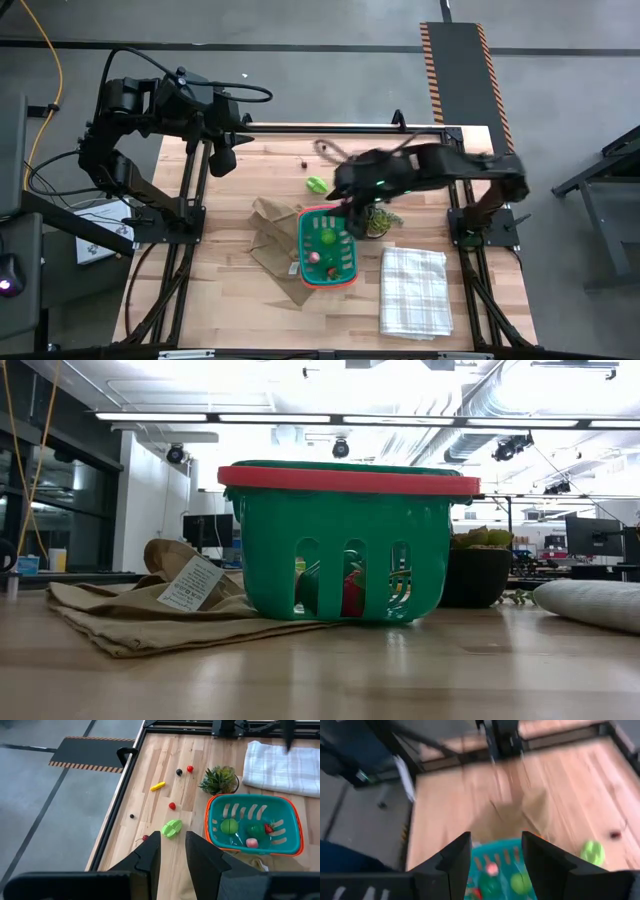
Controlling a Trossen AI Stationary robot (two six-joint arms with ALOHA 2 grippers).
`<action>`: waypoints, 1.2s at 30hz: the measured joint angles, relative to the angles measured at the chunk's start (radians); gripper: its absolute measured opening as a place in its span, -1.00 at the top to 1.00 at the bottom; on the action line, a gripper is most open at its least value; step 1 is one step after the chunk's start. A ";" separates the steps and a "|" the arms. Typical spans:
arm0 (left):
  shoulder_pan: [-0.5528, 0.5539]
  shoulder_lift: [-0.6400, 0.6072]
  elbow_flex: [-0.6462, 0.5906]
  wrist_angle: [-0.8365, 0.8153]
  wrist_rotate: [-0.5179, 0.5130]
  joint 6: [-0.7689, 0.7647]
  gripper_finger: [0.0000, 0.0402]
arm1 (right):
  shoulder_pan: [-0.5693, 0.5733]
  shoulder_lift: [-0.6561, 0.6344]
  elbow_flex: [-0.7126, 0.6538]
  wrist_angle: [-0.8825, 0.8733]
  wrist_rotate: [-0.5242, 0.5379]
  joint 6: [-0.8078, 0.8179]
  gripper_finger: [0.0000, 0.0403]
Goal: Pick and placing Produce into tupperware
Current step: Put the green starfruit into the green basket
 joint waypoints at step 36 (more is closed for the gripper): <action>0.000 0.000 0.000 0.000 0.000 -0.154 0.60 | -0.051 -0.830 -1.223 0.787 0.153 0.332 0.17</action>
